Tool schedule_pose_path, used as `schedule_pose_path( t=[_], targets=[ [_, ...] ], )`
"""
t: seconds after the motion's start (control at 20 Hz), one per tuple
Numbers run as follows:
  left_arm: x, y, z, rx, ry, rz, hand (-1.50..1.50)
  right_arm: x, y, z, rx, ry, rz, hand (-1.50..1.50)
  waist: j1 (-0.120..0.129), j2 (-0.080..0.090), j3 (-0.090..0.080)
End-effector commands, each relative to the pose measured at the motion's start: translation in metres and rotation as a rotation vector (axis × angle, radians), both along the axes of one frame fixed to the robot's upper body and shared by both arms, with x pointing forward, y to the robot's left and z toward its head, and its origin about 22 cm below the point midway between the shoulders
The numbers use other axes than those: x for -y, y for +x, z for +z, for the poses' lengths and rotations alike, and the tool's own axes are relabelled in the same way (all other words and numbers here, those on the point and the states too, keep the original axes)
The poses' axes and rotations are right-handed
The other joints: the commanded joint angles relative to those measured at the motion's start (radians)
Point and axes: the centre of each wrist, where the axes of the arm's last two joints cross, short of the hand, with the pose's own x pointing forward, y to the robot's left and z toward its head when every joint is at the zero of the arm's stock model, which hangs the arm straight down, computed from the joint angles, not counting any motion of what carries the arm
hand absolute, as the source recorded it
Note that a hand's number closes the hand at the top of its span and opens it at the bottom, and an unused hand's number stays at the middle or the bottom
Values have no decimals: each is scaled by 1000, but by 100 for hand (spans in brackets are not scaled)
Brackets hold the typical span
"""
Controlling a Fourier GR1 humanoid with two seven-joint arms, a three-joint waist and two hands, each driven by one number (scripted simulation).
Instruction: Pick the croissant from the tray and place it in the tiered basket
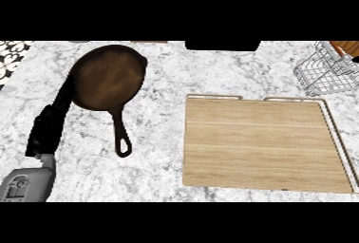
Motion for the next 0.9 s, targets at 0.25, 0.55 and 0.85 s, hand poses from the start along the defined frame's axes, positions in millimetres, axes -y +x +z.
schedule_pose_path(
  t=[0.25, 0.55, 0.85],
  targets=[
    [-4, 2, 6, -8, 4, 2, 0, 15, -4, -14, 92, 245, -31, -150, 2, 1, 1],
    [1, -9, -11, 9, 7, 5, 0, 24, -8, 17, 240, 343, -33, -150, -7, -3, 0],
    [-10, 9, 19, 9, -2, 15, 0, 84, -54, 67, 242, 411, -142, -150, -20, -2, 0]
  ],
)
